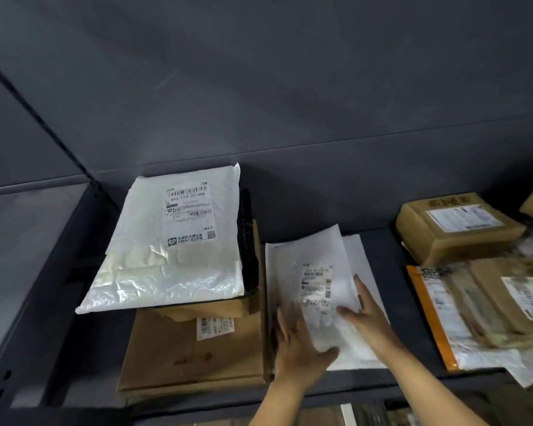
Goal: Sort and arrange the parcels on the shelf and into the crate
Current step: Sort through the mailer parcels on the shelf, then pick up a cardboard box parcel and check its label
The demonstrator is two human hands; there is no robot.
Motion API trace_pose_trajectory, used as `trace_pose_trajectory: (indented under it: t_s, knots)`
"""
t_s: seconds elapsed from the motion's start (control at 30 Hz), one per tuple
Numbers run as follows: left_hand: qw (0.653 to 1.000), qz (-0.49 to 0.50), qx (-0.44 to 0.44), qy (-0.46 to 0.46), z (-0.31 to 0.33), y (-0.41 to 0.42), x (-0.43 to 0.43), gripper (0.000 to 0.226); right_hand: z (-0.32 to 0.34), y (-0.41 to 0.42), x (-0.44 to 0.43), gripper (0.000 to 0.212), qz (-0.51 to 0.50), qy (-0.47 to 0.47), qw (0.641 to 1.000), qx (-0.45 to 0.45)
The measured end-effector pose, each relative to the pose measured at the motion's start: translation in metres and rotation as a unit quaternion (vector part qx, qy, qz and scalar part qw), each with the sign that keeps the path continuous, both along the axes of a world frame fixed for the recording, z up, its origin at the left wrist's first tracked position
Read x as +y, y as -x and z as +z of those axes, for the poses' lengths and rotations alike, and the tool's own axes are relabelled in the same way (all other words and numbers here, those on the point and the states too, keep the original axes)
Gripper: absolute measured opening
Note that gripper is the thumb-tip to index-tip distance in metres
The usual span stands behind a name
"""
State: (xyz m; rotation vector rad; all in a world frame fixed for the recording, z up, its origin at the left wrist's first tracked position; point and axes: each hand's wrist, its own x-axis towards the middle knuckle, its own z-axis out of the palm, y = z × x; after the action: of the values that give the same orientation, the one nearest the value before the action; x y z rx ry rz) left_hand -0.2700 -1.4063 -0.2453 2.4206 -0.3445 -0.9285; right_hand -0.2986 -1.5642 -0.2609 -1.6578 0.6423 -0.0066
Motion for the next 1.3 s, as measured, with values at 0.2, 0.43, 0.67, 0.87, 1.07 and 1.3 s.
trace_pose_trajectory:
  t_s: [0.2,0.43,0.67,0.87,1.07,1.3]
  knots:
    - [0.972,-0.205,-0.067,-0.09,-0.012,0.017,-0.009,0.089,-0.02,-0.021,0.019,0.081,0.066,0.139,0.985,0.079]
    - [0.954,-0.228,-0.037,-0.192,-0.016,0.018,-0.028,0.086,-0.028,-0.01,-0.003,0.072,0.159,0.26,0.935,0.18]
    - [0.911,-0.254,-0.038,-0.323,-0.01,0.011,-0.054,0.081,-0.003,0.043,-0.05,0.063,-0.173,0.013,0.983,0.057]
    - [0.937,-0.183,-0.267,-0.129,-0.025,0.021,-0.07,0.087,0.014,0.119,-0.101,0.06,-0.496,-0.428,0.753,-0.057]
    - [0.937,-0.104,-0.33,-0.049,-0.051,0.014,-0.08,0.019,0.024,0.144,-0.141,0.075,-0.513,-0.443,0.726,-0.114]
    - [0.962,-0.082,-0.262,0.014,-0.058,0.013,-0.085,0.02,0.027,0.121,-0.154,0.06,-0.505,-0.425,0.749,-0.066]
